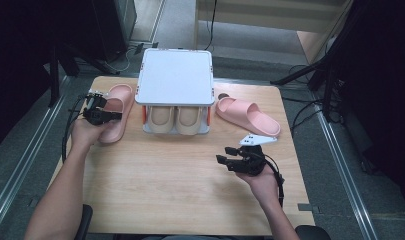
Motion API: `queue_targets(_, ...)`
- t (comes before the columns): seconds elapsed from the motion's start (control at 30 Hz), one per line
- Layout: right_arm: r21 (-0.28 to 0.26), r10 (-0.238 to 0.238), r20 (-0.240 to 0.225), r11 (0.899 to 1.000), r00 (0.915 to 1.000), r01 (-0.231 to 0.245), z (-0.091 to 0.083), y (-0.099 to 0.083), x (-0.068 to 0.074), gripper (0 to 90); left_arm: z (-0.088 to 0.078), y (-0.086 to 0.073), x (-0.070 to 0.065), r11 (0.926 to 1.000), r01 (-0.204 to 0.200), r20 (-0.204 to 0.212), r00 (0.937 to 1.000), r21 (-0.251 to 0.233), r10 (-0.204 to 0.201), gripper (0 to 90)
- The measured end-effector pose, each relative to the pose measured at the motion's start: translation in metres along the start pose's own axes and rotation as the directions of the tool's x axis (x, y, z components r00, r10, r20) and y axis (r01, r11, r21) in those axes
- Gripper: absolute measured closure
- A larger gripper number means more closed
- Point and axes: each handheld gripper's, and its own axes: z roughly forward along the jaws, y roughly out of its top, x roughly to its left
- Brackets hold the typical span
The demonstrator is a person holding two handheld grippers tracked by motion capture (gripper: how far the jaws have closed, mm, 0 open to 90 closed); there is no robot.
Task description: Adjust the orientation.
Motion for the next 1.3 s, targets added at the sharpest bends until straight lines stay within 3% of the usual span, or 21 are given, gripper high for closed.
queue_targets(0.37, 0.009, -0.004, -0.006, 1.0, 1.0, 0.005, 0.003, 0.0, 0.002, 49.7, 0.006, 0.004, -0.005, 0.9999, 0.016, 0.024, 0.9996, -0.002, -0.016, 87.7)
queue_targets(0.5, 0.008, -0.004, -0.009, 1.0, 1.0, 0.004, 0.003, 0.0, 0.002, 49.7, 0.002, 0.005, -0.002, 0.9992, 0.039, 0.022, 0.999, -0.005, -0.039, 81.2)
queue_targets(0.63, 0.008, -0.005, -0.009, 1.0, 1.0, 0.005, 0.003, 0.001, 0.001, 49.7, -0.005, 0.005, -0.001, 0.9987, 0.051, 0.026, 0.9984, -0.006, -0.051, 76.2)
queue_targets(0.9, 0.015, -0.017, -0.02, 1.0, 0.9997, 0.017, 0.009, 0.006, 0.002, 49.4, -0.021, 0.0, 0.002, 0.9985, 0.054, 0.022, 0.9983, 0.002, -0.054, 57.4)
queue_targets(1.13, 0.029, -0.031, -0.041, 0.999, 0.9986, 0.033, 0.017, 0.011, 0.004, 49.0, -0.042, -0.005, 0.008, 0.9958, 0.079, 0.014, 0.9968, -0.047, -0.078, 50.5)
queue_targets(1.3, 0.035, -0.034, -0.056, 0.999, 0.9978, 0.036, 0.022, 0.013, 0.005, 48.9, -0.054, -0.01, 0.014, 0.9943, 0.083, -0.016, 0.9963, -0.067, -0.084, 47.4)
